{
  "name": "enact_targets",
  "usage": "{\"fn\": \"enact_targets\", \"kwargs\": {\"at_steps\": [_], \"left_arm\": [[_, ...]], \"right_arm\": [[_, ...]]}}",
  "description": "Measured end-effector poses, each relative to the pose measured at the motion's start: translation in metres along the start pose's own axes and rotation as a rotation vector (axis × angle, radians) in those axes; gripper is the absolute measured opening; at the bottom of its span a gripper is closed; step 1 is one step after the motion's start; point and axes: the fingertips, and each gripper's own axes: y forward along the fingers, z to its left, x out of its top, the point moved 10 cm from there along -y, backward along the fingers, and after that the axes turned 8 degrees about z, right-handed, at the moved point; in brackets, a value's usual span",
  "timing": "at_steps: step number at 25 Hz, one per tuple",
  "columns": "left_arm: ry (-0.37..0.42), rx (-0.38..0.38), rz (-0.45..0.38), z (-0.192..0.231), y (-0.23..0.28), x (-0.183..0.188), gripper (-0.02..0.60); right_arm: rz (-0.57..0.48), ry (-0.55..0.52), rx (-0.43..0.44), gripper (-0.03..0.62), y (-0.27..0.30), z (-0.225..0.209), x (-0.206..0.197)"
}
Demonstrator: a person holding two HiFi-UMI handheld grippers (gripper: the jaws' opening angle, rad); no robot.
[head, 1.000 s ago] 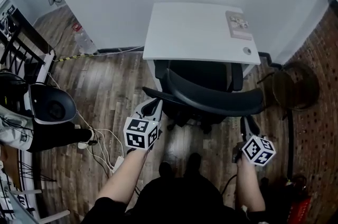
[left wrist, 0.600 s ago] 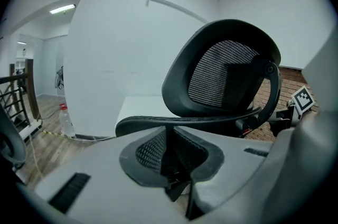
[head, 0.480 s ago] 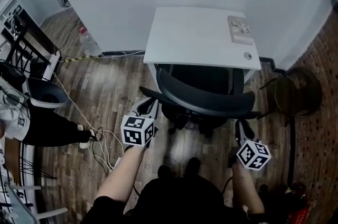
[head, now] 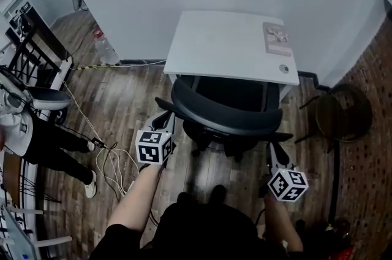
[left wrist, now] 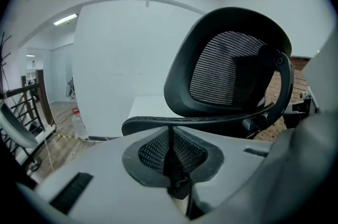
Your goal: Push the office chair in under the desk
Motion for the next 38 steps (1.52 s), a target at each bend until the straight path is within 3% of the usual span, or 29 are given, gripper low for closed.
{"fn": "enact_targets", "kwargs": {"at_steps": [7, 18, 28, 36, 38], "left_arm": [[-0.016, 0.018, -0.008, 0.001, 0.002, 0.001, 0.021], [0.004, -0.100, -0.025, 0.013, -0.005, 0.000, 0.021], [0.085, -0.194, -0.117, 0.015, -0.061, 0.021, 0.021], [0.064, -0.232, -0.205, 0.016, -0.089, 0.060, 0.021], [0.097, -0.250, -0.221, 0.012, -0.097, 0.067, 0.021]], "right_arm": [[0.023, 0.026, 0.012, 0.038, 0.001, -0.003, 0.005], [-0.007, 0.021, -0.059, 0.041, -0.004, 0.008, 0.002], [-0.182, -0.205, -0.099, 0.015, -0.046, 0.054, 0.051], [-0.363, -0.182, -0.128, 0.005, -0.063, 0.109, 0.092], [-0.387, -0.186, -0.111, 0.005, -0.062, 0.127, 0.097]]}}
